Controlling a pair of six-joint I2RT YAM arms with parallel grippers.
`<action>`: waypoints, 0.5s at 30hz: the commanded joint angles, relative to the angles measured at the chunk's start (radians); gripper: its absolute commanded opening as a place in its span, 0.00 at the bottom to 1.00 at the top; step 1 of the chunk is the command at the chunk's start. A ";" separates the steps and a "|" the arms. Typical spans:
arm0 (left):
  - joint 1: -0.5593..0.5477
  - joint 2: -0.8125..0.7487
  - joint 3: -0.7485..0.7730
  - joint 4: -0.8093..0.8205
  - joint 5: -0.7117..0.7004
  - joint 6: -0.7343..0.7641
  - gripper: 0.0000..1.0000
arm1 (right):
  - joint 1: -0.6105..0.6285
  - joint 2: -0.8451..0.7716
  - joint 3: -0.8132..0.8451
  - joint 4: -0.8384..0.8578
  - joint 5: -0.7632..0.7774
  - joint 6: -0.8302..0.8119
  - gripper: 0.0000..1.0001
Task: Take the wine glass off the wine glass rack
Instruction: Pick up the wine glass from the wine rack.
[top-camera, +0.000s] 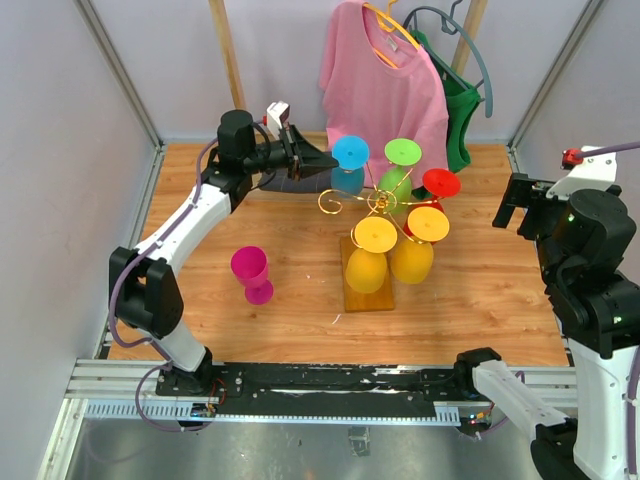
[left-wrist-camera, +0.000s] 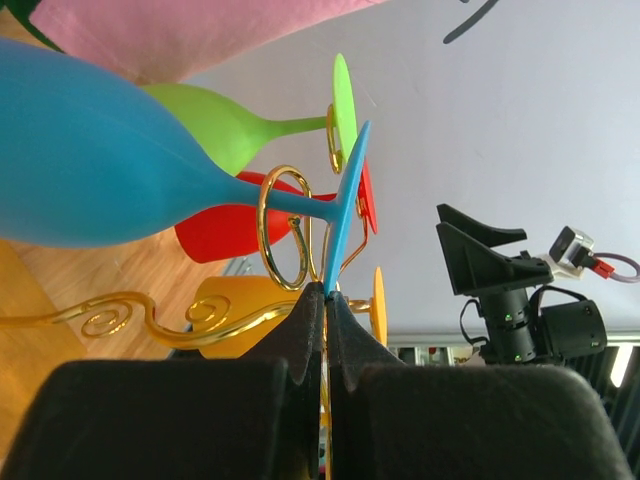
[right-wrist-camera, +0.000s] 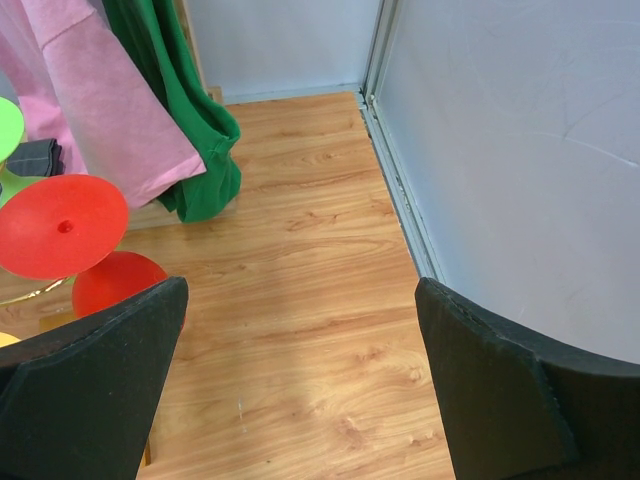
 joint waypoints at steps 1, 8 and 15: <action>-0.006 0.006 0.039 0.004 0.020 -0.010 0.00 | -0.011 -0.014 -0.014 -0.004 0.019 0.009 0.99; -0.007 0.024 0.050 0.014 0.023 -0.019 0.00 | -0.011 -0.012 -0.015 -0.004 0.018 0.011 0.99; -0.013 0.043 0.076 0.010 0.023 -0.021 0.00 | -0.010 -0.013 -0.015 -0.004 0.019 0.009 0.99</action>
